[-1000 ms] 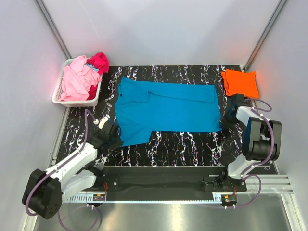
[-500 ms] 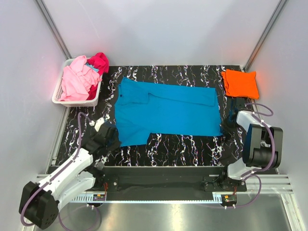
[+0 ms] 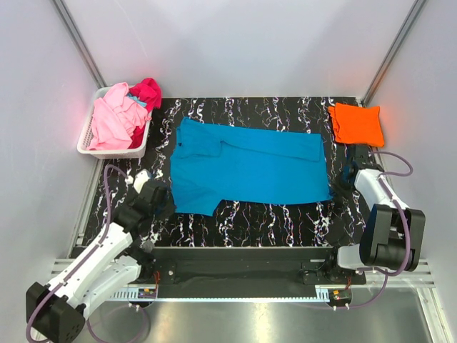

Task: Fold and stack the t-shirts
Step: Fold the tshirt

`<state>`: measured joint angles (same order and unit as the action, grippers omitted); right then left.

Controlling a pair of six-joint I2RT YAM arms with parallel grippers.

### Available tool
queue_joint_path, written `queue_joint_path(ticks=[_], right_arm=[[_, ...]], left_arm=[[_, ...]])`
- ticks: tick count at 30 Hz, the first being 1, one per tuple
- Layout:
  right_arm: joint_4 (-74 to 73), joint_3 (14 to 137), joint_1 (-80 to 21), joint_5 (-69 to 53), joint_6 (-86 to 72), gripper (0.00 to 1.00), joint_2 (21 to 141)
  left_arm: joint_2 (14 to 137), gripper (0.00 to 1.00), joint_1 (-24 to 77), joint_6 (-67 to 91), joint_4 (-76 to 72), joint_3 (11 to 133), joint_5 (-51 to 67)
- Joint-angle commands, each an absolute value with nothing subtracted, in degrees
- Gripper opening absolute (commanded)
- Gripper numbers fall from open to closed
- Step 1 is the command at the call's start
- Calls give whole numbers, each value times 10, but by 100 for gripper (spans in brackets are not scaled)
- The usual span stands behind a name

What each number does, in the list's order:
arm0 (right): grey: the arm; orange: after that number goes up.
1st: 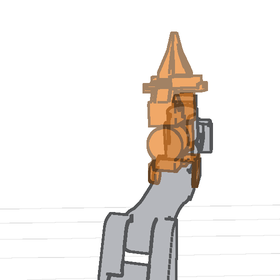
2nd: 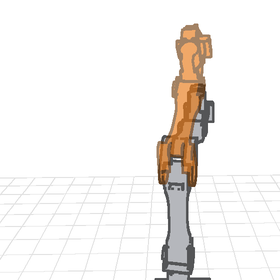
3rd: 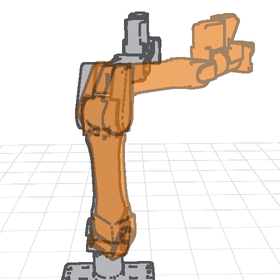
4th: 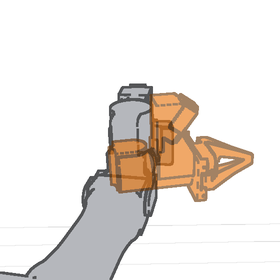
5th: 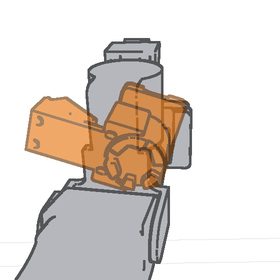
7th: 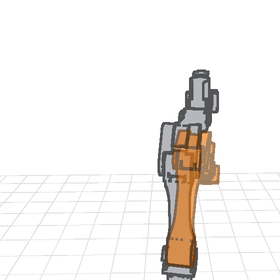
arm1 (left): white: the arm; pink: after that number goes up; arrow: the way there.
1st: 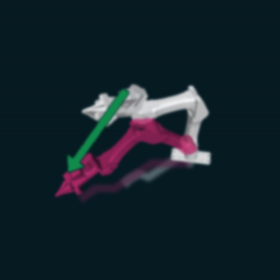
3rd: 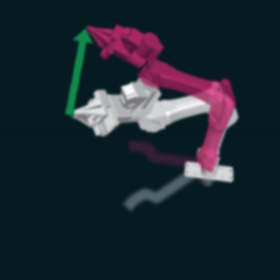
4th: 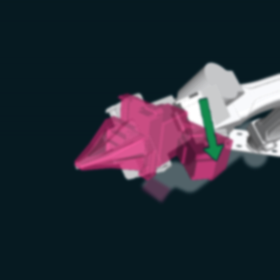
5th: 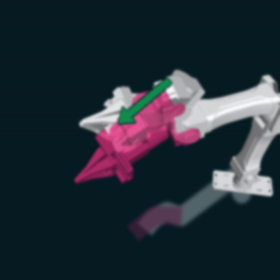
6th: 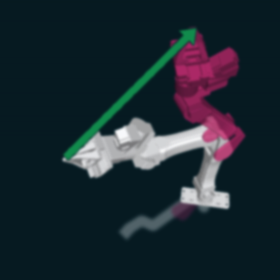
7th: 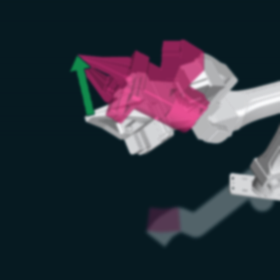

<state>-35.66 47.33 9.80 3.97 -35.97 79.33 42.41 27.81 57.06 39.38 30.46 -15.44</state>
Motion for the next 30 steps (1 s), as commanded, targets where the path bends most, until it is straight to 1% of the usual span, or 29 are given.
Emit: queue_joint_path(ticks=[1,10,18,23,30], right_arm=[[-367,511,98,20,-364,0,779],[-367,552,98,1,-365,0,802],[-363,600,98,2,-362,0,841],[-358,632,97,1,-361,0,880],[-352,669,98,2,-358,0,917]], left_arm=[[452,0,281,566,387,369,-200],[627,0,280,515,359,537,-234],[721,0,279,490,361,656,-265],[753,0,265,504,384,686,-304],[752,0,230,512,391,686,-314]])
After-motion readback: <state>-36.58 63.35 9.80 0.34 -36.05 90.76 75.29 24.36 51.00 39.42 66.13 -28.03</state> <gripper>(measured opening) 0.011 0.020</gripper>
